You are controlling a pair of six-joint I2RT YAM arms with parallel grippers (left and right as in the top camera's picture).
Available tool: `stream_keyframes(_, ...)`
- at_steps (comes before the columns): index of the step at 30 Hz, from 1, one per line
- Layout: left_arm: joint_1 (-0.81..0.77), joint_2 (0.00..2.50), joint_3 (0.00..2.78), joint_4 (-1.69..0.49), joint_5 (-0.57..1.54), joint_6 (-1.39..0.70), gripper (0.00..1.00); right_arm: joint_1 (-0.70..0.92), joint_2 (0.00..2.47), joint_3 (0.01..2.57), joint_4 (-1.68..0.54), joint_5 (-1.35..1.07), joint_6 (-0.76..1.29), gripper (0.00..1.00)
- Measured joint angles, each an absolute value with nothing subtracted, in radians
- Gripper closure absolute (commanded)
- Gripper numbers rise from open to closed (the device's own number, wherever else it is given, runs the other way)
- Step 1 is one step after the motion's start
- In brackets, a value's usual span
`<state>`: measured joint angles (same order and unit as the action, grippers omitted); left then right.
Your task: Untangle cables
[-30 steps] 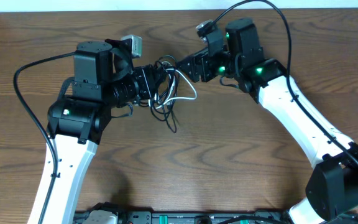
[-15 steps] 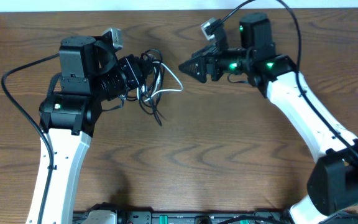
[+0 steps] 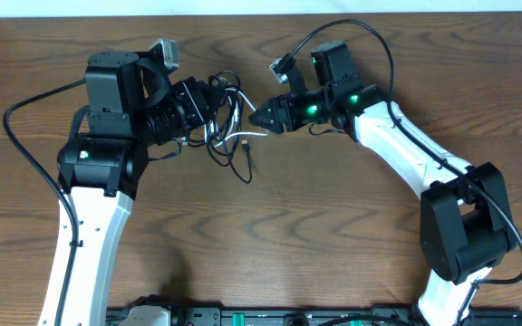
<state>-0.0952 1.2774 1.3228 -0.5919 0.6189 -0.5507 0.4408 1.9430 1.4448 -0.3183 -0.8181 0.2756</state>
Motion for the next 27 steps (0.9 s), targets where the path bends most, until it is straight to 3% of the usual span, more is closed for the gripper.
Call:
stream_keyframes(20,-0.095,1.278,1.323,-0.592,0.622,-0.551,0.93,0.441,1.943,1.445,-0.34,-0.742,0.289,0.55)
stream_keyframes(27,-0.095,1.278,1.323,-0.59,0.623,-0.551,0.93,0.441,1.943,1.445,-0.377,-0.699,0.295,0.75)
